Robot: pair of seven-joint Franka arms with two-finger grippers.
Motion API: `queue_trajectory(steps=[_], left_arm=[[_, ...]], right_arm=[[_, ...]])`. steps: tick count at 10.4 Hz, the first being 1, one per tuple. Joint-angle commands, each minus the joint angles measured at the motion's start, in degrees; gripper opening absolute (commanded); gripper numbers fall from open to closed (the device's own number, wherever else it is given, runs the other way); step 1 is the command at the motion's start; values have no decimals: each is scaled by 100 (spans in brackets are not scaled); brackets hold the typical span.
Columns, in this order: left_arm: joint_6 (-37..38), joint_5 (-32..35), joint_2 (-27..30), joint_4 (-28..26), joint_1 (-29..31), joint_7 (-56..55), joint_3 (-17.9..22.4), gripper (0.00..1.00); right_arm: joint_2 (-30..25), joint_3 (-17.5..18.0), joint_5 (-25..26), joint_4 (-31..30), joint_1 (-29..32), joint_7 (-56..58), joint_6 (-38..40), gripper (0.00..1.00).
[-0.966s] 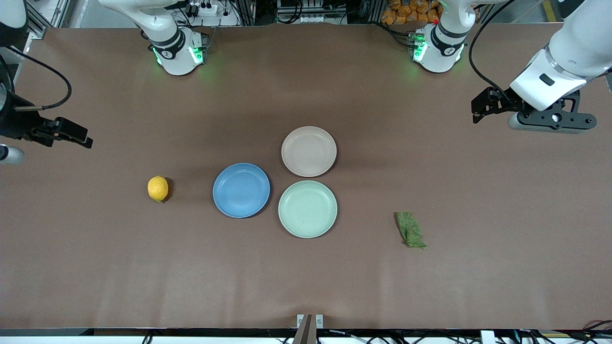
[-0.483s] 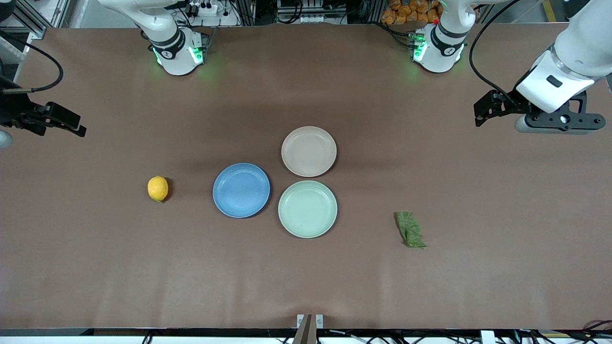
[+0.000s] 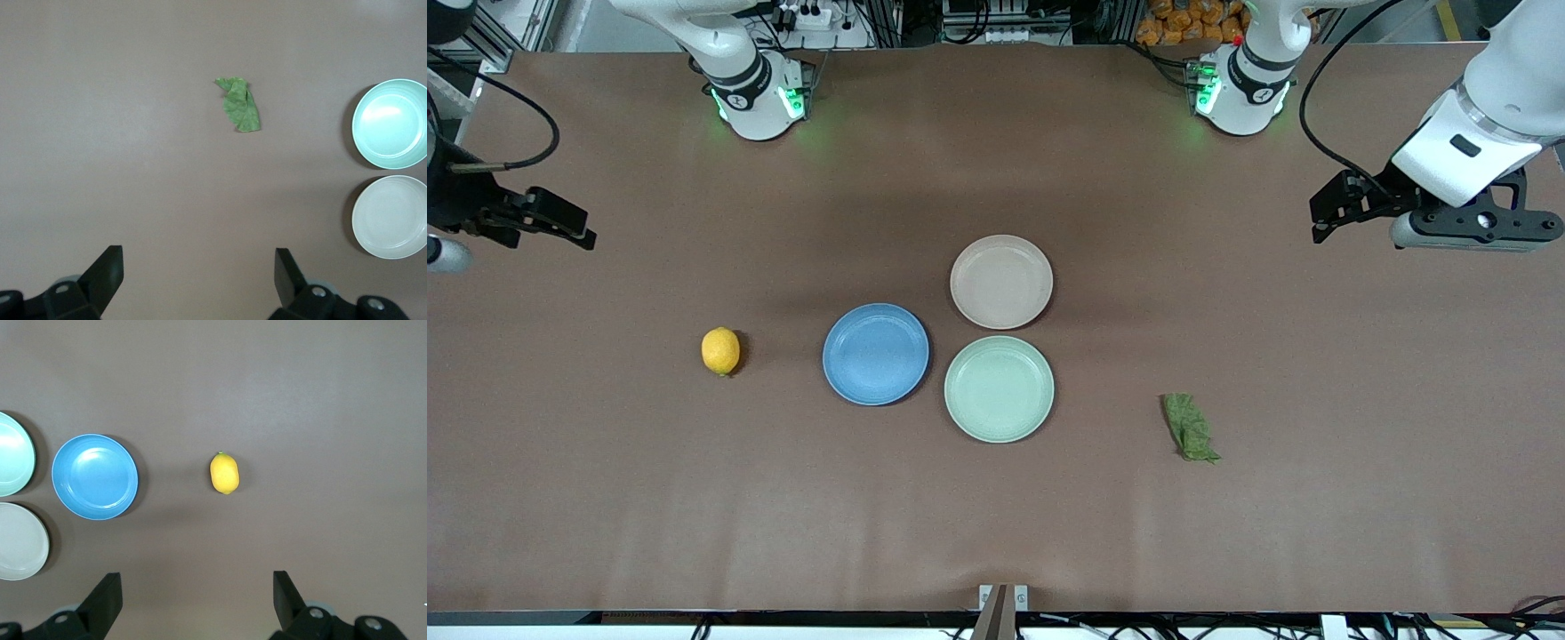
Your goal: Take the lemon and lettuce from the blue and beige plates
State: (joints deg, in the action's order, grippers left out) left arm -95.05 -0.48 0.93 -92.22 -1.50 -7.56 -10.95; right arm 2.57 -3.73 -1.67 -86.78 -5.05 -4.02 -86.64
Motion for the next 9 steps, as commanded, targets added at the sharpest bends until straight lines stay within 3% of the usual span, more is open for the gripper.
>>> queue_trajectory(steps=[1,9], left_arm=[[4,-66,-49,108,-61,158,75,100],[65,66,-22,99,-69,167,66,100]], right_arm=[[-107,47,237,-111,-58,-117,-151,100],[-81,48,228,-76,-58,-117,42,100]])
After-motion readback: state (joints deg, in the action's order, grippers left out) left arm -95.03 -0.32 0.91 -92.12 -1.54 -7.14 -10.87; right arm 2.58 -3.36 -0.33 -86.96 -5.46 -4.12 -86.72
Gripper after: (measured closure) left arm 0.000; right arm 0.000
